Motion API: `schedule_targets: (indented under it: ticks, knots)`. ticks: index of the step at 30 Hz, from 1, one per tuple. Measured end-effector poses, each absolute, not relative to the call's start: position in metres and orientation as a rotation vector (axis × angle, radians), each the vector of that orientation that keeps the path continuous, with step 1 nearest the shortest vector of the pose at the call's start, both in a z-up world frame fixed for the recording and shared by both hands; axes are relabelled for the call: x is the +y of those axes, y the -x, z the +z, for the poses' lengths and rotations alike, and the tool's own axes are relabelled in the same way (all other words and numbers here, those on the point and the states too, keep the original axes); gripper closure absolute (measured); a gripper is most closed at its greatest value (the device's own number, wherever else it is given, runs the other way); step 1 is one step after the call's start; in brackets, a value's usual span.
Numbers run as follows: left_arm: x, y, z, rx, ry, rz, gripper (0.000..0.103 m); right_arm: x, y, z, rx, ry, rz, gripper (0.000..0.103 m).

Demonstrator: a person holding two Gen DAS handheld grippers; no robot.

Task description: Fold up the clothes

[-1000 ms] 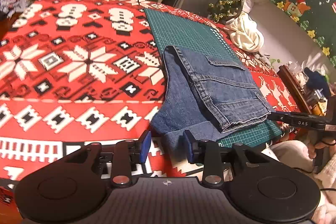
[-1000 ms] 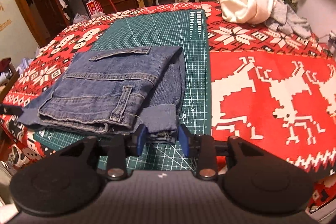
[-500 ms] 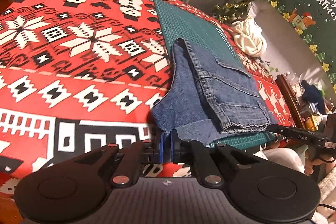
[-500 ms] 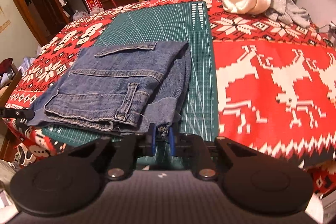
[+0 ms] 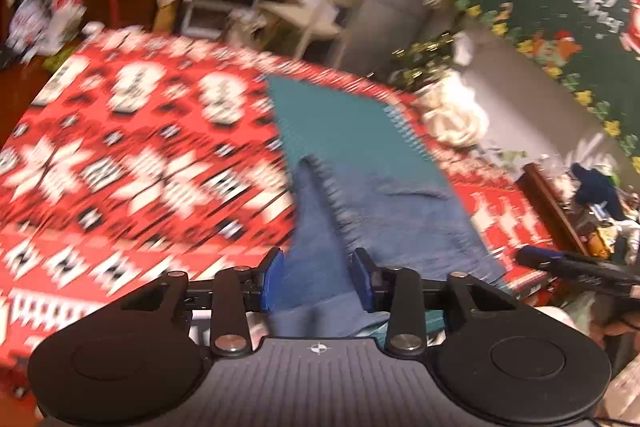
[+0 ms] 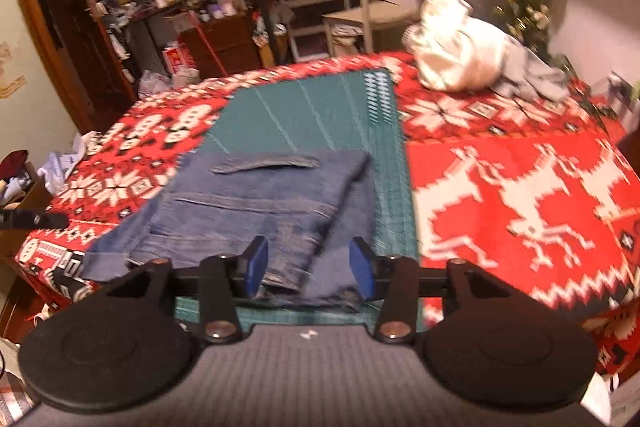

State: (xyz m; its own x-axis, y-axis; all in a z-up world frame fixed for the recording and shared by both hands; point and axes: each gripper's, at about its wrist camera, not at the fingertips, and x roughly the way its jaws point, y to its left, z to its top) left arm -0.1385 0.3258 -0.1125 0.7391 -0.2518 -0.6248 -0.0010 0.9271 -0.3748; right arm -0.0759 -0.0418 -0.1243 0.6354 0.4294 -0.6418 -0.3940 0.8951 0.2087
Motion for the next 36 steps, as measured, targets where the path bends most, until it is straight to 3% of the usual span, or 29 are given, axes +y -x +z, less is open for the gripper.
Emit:
schedule_targets:
  ticks: [4, 7, 9, 13, 15, 16, 18, 28, 36]
  knots:
    - [0.288, 0.12, -0.11, 0.703, 0.285, -0.197, 0.053, -0.005, 0.073, -0.124, 0.718, 0.005, 0.507, 0.052]
    - [0.264, 0.1, -0.121, 0.72, 0.26, -0.199, 0.052, 0.016, 0.067, -0.13, 0.718, 0.037, 0.516, 0.041]
    - [0.253, 0.087, -0.131, 0.746, 0.256, -0.183, 0.052, 0.026, 0.062, -0.136, 0.724, 0.07, 0.506, 0.029]
    - [0.236, 0.067, -0.15, 0.822, 0.2, -0.128, 0.052, 0.033, 0.053, -0.15, 0.737, 0.114, 0.472, 0.017]
    - [0.232, 0.062, -0.159, 0.853, 0.16, -0.091, 0.049, 0.035, 0.05, -0.157, 0.755, 0.132, 0.468, 0.012]
    - [0.23, 0.06, -0.164, 0.868, 0.141, -0.072, 0.042, 0.035, 0.048, -0.163, 0.764, 0.14, 0.466, 0.011]
    - [0.231, 0.062, -0.168, 0.852, 0.129, -0.058, 0.035, 0.036, 0.045, -0.173, 0.789, 0.149, 0.465, 0.001]
    - [0.242, 0.066, -0.18, 0.788, 0.21, -0.091, 0.0, 0.022, 0.032, -0.184, 0.859, 0.048, 0.538, 0.001]
    - [0.245, 0.072, -0.184, 0.726, 0.25, -0.124, 0.0, 0.007, 0.013, -0.184, 0.922, -0.096, 0.626, 0.001]
